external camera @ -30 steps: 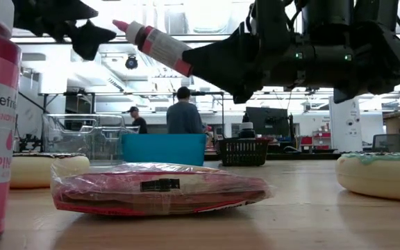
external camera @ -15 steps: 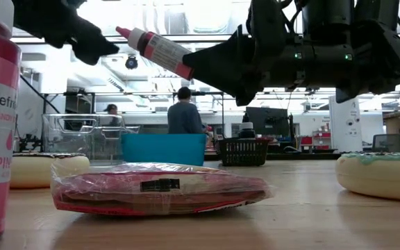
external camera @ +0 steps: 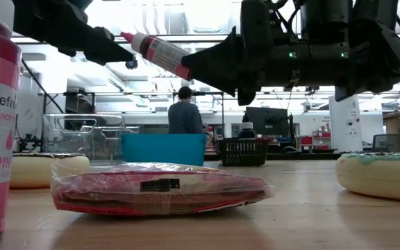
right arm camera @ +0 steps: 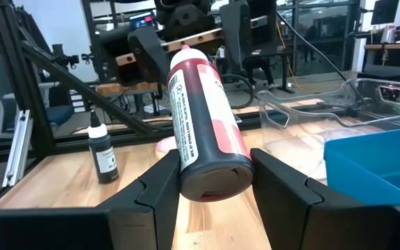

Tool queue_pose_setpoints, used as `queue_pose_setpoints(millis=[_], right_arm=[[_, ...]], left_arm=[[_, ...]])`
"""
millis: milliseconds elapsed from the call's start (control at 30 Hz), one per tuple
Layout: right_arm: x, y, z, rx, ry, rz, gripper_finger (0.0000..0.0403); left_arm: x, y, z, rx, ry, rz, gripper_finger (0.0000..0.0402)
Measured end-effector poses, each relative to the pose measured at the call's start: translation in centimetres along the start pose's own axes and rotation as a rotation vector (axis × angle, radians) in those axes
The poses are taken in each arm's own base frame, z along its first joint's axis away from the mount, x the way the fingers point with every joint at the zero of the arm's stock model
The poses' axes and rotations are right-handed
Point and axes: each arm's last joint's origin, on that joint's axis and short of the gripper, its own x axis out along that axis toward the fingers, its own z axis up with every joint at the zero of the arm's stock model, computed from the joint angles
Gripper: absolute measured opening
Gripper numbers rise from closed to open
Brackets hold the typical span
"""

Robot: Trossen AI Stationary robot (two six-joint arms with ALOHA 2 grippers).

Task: Pick & Place Food Item
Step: Put the top pink food coloring bottle into the black bin

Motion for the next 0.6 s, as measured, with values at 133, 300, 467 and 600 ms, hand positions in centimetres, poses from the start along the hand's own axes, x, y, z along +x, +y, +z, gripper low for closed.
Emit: queue_pose_setpoints(millis=[133,300,467,600], right_arm=[[0.0,0.0,0.0,-0.001,0.0,0.002,0.0151],[0.0,0.0,0.0,-0.003,0.003,0.002,0.0151],[0.0,0.0,-0.1,-0.005,0.006,0.002,0.0151],[0.0,0.0,-0.1,-0.005,0.006,0.002,0.0151]], left_arm=[[0.3,-0.1,0.1,0.0,-0.001,-0.001,0.0265],[0.5,0.0,0.8,0.033,-0.072,0.008,0.0265],[0.6,0.0,1.0,0.008,-0.085,0.008,0.0265],[1.2,-0.2,0.5,0.004,-0.051,-0.003,0.0265]])
